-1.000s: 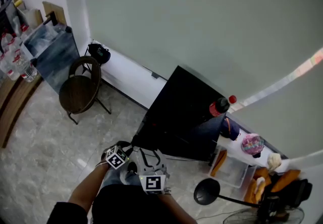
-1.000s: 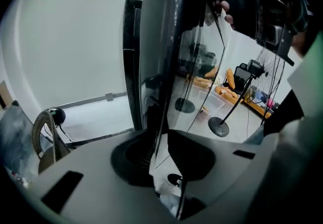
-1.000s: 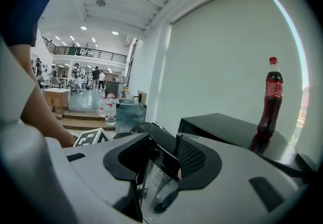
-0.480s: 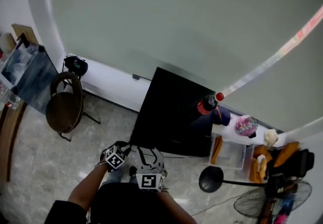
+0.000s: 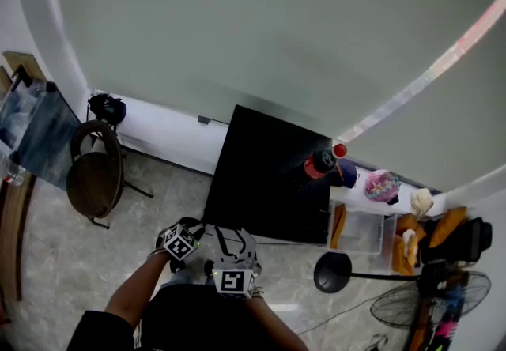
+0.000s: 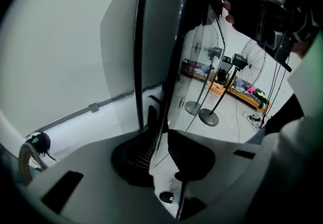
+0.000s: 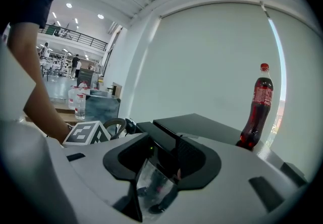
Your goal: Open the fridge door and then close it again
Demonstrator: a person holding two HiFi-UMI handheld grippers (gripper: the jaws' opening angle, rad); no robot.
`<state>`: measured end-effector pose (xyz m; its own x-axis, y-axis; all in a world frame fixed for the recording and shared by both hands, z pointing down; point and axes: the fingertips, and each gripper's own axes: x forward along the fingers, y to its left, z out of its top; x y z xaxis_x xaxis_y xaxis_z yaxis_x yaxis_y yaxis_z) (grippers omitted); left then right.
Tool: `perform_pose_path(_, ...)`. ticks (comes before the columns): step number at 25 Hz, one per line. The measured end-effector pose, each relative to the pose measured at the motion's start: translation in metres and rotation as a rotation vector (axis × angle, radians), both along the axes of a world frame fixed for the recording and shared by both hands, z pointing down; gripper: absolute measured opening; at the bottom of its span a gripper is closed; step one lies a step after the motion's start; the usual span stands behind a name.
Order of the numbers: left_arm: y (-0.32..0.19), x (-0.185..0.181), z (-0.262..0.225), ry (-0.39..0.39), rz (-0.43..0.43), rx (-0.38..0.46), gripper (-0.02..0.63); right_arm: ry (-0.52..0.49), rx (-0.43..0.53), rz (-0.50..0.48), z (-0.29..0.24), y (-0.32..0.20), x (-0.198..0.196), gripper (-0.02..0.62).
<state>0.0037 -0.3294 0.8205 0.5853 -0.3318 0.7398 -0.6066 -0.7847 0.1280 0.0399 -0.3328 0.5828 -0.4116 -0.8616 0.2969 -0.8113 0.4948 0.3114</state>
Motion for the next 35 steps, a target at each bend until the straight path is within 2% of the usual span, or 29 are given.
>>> perform_pose_path(7, 0.000, -0.005, -0.004, 0.006, -0.021, 0.033, 0.073, -0.001, -0.006, 0.002, 0.002, 0.003, 0.000, 0.173)
perform_pose_path(9, 0.004, -0.012, -0.004, 0.021, -0.031, 0.044, 0.041, -0.013, 0.026, 0.011, -0.006, 0.006, 0.003, 0.129)
perform_pose_path(12, 0.021, -0.026, -0.017, 0.066, -0.031, 0.049, 0.029, -0.016, 0.055, 0.046, -0.020, 0.022, 0.012, 0.097)
perform_pose_path(16, 0.043, -0.050, -0.067, 0.149, -0.053, 0.118, 0.008, -0.043, 0.041, 0.124, -0.027, 0.055, 0.029, 0.014)
perform_pose_path(20, 0.069, -0.066, -0.116, 0.240, -0.108, 0.189, 0.008, -0.094, -0.011, 0.225, -0.029, 0.096, 0.050, 0.012)
perform_pose_path(24, 0.088, -0.069, -0.178, 0.335, -0.189, 0.302, 0.007, -0.166, -0.035, 0.271, -0.043, 0.134, 0.070, 0.012)
perform_pose_path(27, 0.101, -0.066, -0.235, 0.412, -0.247, 0.395, 0.006, -0.235, 0.017, 0.297, -0.068, 0.159, 0.084, 0.012)
perform_pose_path(30, 0.112, -0.061, -0.288, 0.436, -0.288, 0.487, 0.006, -0.268, 0.098, 0.356, -0.097, 0.179, 0.103, 0.012)
perform_pose_path(35, 0.125, -0.055, -0.328, 0.466, -0.331, 0.533, 0.008, -0.276, 0.216, 0.431, -0.118, 0.197, 0.127, 0.011)
